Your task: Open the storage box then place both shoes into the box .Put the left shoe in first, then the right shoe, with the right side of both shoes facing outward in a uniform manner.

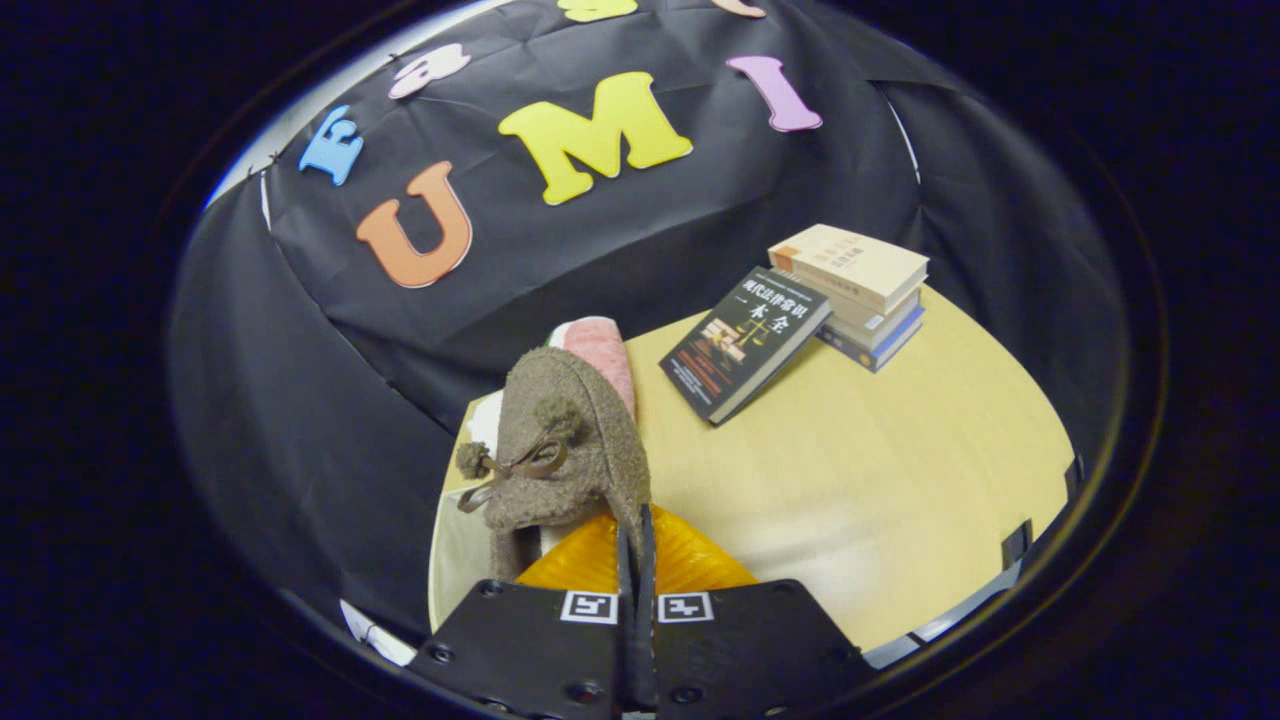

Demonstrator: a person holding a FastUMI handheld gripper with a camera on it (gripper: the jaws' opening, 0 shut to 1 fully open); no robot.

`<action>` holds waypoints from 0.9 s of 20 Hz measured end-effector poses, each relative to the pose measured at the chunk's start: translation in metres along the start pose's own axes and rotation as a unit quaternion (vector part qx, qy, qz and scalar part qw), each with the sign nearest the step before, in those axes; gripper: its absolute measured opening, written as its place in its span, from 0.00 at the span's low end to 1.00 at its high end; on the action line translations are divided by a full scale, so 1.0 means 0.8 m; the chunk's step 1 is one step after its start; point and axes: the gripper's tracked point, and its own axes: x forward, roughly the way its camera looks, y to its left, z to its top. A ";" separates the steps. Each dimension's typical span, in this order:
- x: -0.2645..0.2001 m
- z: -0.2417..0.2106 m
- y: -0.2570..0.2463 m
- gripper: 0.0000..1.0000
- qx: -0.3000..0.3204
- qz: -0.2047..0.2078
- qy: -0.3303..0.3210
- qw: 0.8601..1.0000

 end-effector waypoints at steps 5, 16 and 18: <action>0.012 -0.043 0.077 0.00 -0.007 0.005 0.008 1.000; 0.061 -0.127 0.102 0.00 -0.061 -0.082 0.013 0.995; 0.069 -0.136 0.100 0.00 -0.069 -0.099 0.014 0.993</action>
